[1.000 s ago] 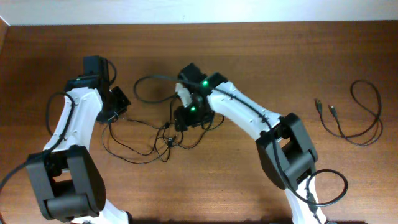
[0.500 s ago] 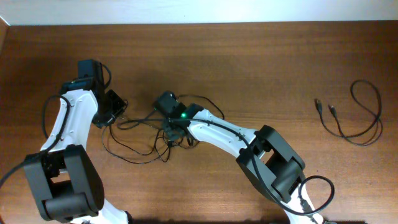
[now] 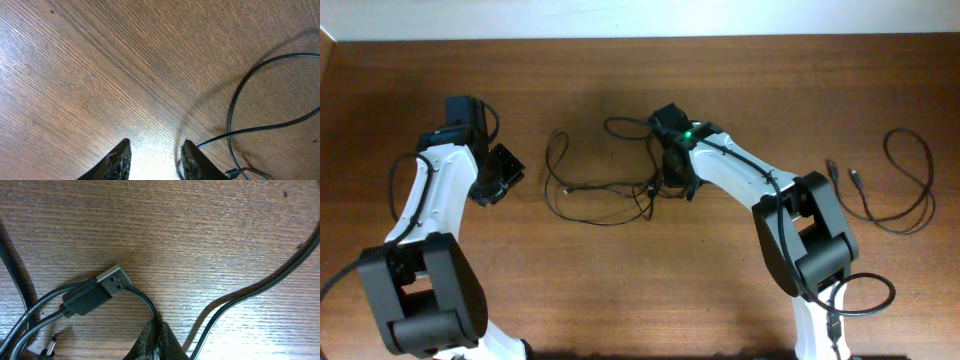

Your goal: Untangle cables

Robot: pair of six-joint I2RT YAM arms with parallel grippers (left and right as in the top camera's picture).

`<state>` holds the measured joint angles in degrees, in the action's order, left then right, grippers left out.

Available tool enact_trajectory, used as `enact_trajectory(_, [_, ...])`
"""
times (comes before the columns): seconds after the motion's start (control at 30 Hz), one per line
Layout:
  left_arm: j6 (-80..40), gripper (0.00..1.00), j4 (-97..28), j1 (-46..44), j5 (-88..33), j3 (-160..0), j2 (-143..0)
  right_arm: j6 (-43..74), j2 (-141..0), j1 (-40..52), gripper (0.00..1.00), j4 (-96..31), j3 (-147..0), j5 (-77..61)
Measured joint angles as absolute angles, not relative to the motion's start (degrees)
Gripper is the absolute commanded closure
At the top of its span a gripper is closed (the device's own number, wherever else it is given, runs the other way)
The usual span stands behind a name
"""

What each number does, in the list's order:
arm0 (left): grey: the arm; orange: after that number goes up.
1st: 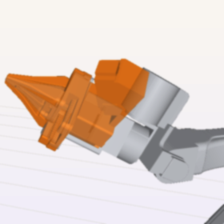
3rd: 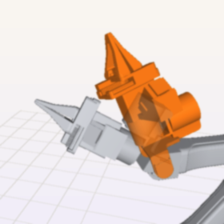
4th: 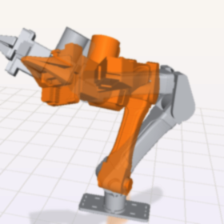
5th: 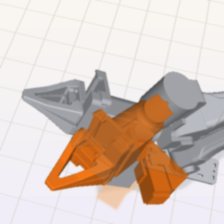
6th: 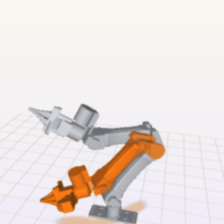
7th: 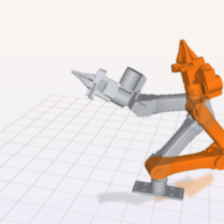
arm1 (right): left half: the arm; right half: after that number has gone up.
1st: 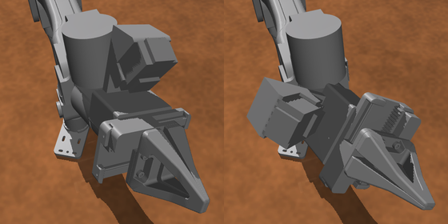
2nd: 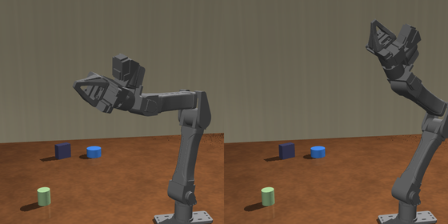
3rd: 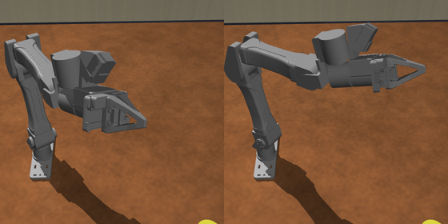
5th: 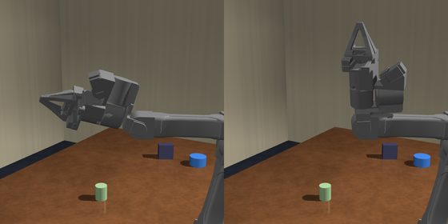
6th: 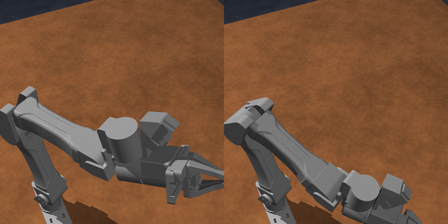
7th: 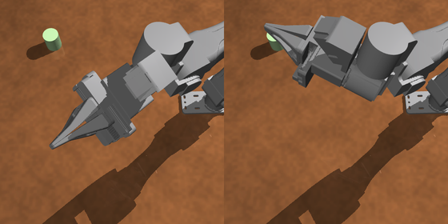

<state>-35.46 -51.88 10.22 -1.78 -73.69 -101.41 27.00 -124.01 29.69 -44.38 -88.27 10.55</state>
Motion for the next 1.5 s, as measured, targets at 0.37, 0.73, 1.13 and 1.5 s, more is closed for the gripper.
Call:
enact_trajectory(0.37, [-33.0, 0.28, -51.2, 10.2, -3.6, -73.7, -101.4, 10.1, -124.8, 28.0, 0.16, -60.9, -99.4, -23.0])
enact_trajectory(0.73, [-33.0, 0.27, -51.2, 10.2, -4.5, -73.6, -101.4, 6.2, -125.3, 39.4, 0.29, -48.3, -99.4, -21.6])
enact_trajectory(1.13, [-31.2, 0.0, -49.8, 10.2, -5.5, -73.6, -101.4, 6.0, -128.3, 40.6, 0.96, -46.2, -99.5, -18.2])
enact_trajectory(1.5, [-23.9, 0.01, -45.3, 10.3, -17.9, -73.6, -101.4, 6.0, -119.2, 31.7, 0.96, -48.5, -113.2, -50.6])
